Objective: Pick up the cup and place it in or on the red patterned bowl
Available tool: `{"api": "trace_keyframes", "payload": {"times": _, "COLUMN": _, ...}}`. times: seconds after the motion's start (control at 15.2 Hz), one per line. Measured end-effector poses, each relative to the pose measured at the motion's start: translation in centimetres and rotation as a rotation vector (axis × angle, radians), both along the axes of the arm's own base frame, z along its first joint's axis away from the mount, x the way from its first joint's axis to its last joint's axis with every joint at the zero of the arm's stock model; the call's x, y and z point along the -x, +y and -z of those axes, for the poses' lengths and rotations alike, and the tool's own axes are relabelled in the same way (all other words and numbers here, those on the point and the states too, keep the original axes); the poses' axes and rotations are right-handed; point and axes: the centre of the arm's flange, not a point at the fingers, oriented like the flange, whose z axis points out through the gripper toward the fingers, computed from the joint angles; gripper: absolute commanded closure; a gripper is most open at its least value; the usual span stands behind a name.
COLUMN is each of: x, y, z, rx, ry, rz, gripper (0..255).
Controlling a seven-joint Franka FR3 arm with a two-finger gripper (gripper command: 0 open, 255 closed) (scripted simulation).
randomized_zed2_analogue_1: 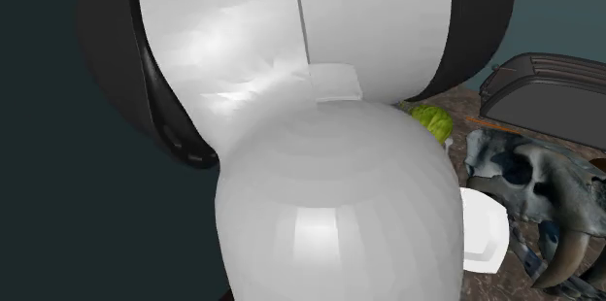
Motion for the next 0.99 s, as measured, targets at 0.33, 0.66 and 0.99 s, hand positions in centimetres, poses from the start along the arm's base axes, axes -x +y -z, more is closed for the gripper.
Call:
{"api": "trace_keyframes", "payload": {"times": 0.33, "x": -1.5, "y": -4.4, "z": -2.2, "rx": 0.128, "ry": 0.081, "rz": -0.021, "gripper": 255}}
{"api": "trace_keyframes", "payload": {"times": 0.66, "x": -2.2, "y": -3.9, "z": -0.5, "rx": 0.057, "ry": 0.009, "rz": -0.014, "gripper": 255}}
{"api": "trace_keyframes", "payload": {"times": 0.99, "x": -3.0, "y": -3.2, "z": 2.6, "rx": 0.009, "ry": -0.034, "rz": -0.007, "gripper": 255}}
